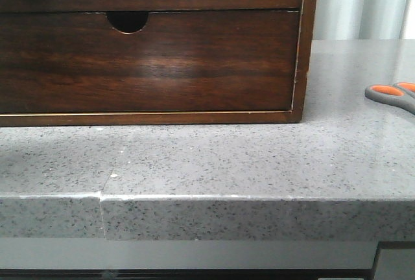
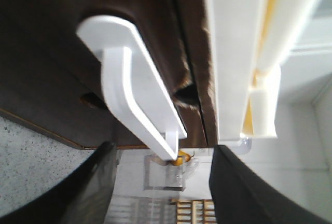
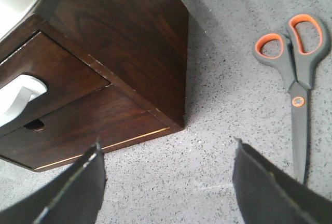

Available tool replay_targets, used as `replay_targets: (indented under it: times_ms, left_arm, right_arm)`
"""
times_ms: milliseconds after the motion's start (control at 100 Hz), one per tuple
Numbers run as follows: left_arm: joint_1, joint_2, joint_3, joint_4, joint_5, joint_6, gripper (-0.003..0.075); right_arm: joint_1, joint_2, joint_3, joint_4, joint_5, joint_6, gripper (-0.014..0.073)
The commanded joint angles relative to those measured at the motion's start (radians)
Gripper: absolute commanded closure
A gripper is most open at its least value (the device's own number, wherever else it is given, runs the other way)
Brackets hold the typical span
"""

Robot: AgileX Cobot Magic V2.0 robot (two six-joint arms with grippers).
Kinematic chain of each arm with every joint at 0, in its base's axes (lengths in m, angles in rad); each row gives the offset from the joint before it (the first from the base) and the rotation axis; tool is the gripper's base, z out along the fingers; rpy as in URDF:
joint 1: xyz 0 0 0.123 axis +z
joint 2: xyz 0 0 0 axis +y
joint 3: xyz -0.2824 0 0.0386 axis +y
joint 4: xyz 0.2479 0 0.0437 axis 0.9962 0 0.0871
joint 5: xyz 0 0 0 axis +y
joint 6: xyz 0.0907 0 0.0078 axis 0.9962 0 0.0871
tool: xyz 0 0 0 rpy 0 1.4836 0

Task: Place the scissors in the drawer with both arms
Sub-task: 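Grasp the white drawer handle with the left gripper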

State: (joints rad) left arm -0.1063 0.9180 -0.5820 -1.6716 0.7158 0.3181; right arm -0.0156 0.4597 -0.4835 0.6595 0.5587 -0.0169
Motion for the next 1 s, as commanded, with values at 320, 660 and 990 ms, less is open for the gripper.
replay_targets:
  times_ms: [320, 660, 990]
  left_arm:
    - [0.007, 0.138, -0.053, -0.185, 0.074, 0.048, 0.0344]
    - [0.007, 0.183, -0.073, -0.185, 0.079, 0.050, 0.0528]
    - [0.007, 0.185, -0.073, -0.183, 0.094, 0.096, 0.0739]
  right_arm:
    - [-0.005, 0.013, -0.034, 0.021, -0.054, -0.015, 0.0127]
    - [-0.005, 0.013, -0.034, 0.017, -0.028, -0.015, 0.0127]
    - [-0.005, 0.013, -0.034, 0.012, 0.004, -0.015, 0.0127]
